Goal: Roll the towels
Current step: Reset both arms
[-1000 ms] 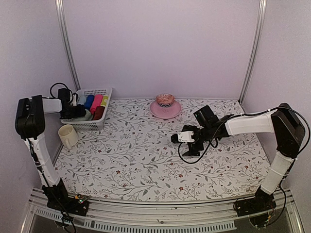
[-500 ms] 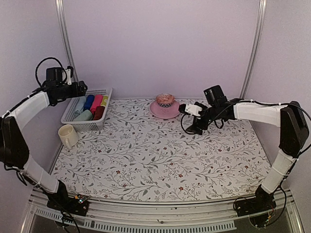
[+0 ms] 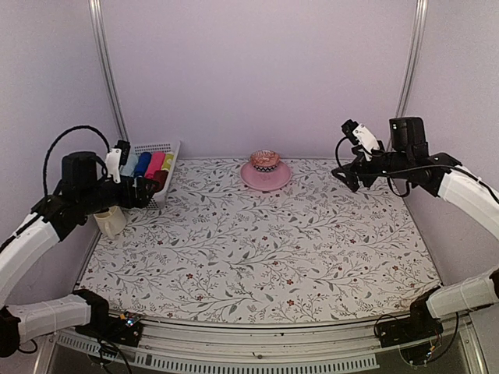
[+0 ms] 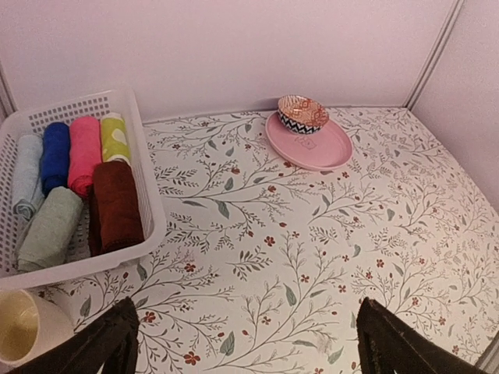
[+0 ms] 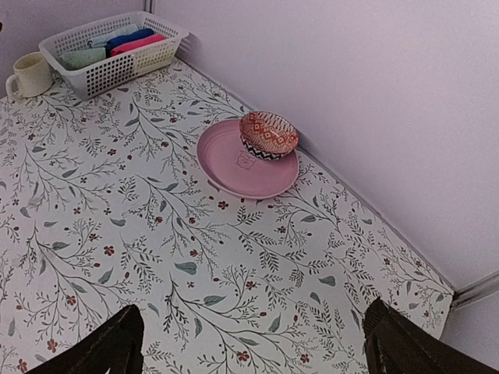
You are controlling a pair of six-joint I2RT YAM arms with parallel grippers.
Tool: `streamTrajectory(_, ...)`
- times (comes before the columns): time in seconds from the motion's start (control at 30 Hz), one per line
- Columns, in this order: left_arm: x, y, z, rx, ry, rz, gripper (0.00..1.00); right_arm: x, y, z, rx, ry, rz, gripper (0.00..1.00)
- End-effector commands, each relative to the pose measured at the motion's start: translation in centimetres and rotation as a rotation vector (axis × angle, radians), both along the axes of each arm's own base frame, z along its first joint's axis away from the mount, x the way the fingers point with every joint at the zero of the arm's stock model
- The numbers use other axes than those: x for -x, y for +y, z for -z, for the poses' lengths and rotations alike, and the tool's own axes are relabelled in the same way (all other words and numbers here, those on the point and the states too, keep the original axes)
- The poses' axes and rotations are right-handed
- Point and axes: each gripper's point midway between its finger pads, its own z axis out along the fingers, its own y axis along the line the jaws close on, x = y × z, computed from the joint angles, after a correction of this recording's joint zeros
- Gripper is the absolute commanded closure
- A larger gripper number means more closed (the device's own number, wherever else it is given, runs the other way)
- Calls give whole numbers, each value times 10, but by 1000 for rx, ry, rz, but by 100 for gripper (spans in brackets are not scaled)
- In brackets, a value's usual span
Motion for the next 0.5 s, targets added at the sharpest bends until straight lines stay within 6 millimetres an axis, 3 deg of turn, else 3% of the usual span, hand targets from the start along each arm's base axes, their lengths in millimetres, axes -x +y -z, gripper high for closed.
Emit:
streamTrajectory(0.0, 22, -7, 2, -14, -45, 71, 3, 16, -23, -6, -83, -43, 119, 1)
streamTrajectory(0.17, 38, -10, 11, -55, -66, 136, 3, 26, -39, -10, -115, -130, 176, 1)
streamTrajectory(0.27, 41, -7, 17, -54, -77, 126, 3, 30, -39, -9, -129, -155, 167, 1)
streamTrajectory(0.47, 48, -7, 9, -35, -123, 136, 3, 31, -33, -2, -156, -127, 145, 1)
